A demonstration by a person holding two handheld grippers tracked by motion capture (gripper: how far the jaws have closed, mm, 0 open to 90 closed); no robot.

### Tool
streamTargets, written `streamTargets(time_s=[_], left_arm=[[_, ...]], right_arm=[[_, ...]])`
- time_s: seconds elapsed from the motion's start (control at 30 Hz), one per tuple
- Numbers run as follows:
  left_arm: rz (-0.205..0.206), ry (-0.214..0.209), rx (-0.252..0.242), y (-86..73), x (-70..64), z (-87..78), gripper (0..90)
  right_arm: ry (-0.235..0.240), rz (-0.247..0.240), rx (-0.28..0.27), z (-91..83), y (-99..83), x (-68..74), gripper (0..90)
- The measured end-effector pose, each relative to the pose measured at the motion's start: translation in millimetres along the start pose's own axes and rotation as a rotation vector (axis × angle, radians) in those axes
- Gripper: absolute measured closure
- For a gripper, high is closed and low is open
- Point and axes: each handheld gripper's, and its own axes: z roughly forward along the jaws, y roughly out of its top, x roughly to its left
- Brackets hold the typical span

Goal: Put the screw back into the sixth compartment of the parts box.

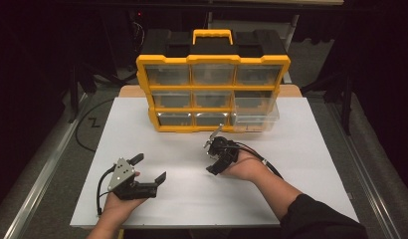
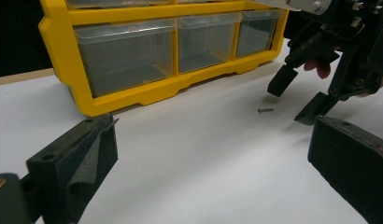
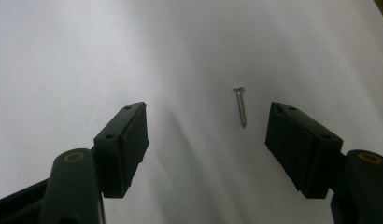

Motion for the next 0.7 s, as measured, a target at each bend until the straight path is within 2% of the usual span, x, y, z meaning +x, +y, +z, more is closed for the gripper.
streamTargets(time_s=[0.23,0.53,0.7], left_arm=[[-0.002,-0.001,0.0,0.0,-0.1,0.1,2.3],[0.0,-0.001,0.004,-0.3,0.1,0.5,2.3],[0.002,-0.003,0.005,-0.4,0.0,0.7,2.3]], right_arm=[[0.014,0.032,-0.006,6.1,1.9,-4.7,39.6],[0.02,0.045,-0.024,6.8,1.9,-12.7,60.9],[0.002,0.048,-0.032,7.7,2.0,-14.6,70.3]])
